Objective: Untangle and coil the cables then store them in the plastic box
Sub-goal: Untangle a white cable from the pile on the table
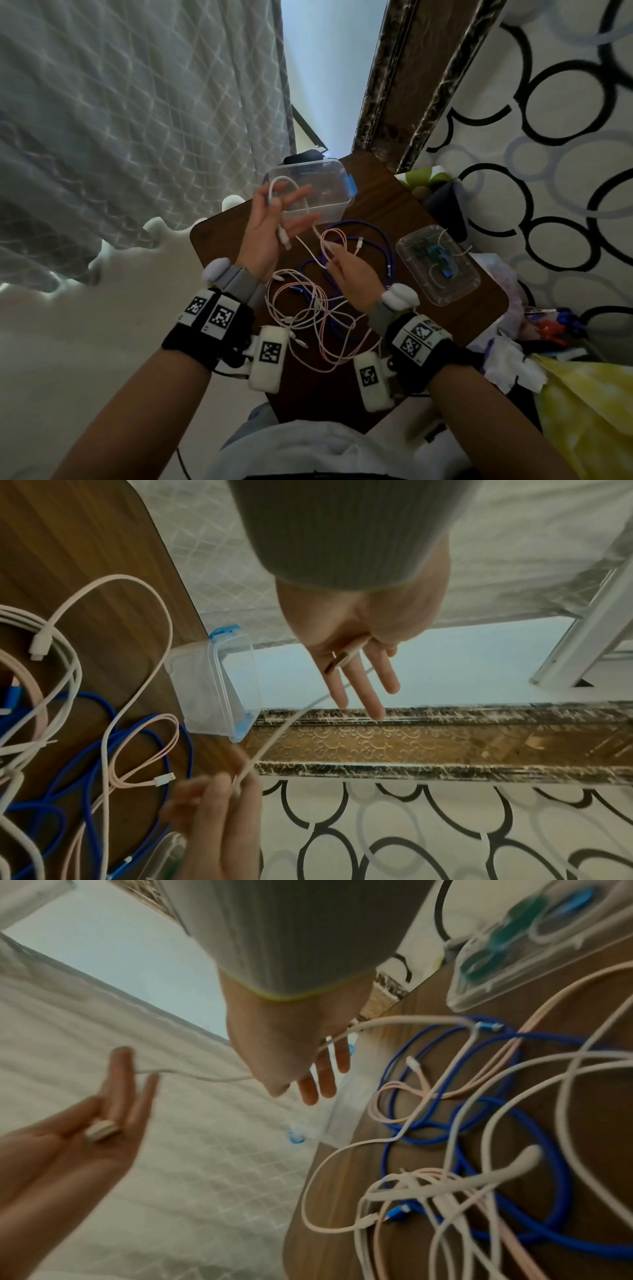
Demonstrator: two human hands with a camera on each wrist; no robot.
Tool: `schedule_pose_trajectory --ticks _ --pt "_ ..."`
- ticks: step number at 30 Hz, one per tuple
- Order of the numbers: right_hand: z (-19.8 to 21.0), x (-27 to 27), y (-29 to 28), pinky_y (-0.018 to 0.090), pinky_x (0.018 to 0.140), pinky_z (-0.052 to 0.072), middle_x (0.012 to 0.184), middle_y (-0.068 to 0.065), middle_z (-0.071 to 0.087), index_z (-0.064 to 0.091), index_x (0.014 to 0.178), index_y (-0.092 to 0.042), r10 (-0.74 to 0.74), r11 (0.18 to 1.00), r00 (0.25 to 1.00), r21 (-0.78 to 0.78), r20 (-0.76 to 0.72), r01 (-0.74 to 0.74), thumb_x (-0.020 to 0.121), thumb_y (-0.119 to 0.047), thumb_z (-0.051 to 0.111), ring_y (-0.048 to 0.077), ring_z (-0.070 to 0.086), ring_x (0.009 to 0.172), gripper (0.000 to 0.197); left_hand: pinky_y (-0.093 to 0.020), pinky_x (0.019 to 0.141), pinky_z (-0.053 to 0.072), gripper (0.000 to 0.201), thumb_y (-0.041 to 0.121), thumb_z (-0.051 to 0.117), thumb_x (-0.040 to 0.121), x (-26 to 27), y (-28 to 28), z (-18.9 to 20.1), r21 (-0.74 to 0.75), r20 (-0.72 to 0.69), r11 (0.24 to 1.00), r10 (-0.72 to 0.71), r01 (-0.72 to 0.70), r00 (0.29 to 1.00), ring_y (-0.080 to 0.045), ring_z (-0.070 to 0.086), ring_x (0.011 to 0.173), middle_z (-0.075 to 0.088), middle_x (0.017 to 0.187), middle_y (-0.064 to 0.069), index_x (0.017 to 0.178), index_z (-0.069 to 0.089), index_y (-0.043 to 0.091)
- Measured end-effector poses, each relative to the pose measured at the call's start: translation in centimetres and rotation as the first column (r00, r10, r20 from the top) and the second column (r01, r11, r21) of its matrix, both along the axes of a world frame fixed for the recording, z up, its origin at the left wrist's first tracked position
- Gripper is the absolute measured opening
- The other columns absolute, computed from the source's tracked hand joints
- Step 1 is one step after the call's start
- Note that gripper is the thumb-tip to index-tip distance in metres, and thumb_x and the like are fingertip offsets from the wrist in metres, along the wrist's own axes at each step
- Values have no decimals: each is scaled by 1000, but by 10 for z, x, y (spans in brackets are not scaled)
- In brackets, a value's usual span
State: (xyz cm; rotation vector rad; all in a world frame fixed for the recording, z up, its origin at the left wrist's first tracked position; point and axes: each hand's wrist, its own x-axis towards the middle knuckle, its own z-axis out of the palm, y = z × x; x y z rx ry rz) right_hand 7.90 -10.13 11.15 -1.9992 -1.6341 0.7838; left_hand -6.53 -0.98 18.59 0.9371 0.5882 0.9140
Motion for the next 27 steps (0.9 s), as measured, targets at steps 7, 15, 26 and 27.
schedule_pose_trajectory --ticks 7,15,26,27 --pt "-15 33 -9 33 57 34 71 0 53 50 102 -18 -116 992 976 -32 182 124 100 -35 29 19 49 59 27 -27 75 57 25 18 23 102 7 8 -12 -37 32 999 19 -18 999 -16 69 88 68 107 3 107 48 19" --pt "17 18 7 30 65 38 90 8 62 63 105 -11 256 948 890 83 378 -308 94 -26 50 21 54 80 22 -12 81 50 28 20 28 101 22 1 -41 391 -579 860 -46 327 814 3 64 88 66 105 -2 120 45 9" --pt "48 67 39 32 71 39 86 4 65 67 90 -15 132 949 856 186 499 -255 85 -31 64 21 56 78 17 -20 60 37 26 27 33 100 -7 3 -61 208 -827 840 -123 501 549 -3 46 61 50 68 8 105 58 20" --pt "46 69 41 32 71 37 85 4 66 70 89 -17 116 938 828 214 548 -273 83 -32 65 23 57 77 16 -18 58 35 27 27 35 99 -8 4 -56 197 -804 840 -157 505 574 -1 44 56 49 63 11 101 61 18"
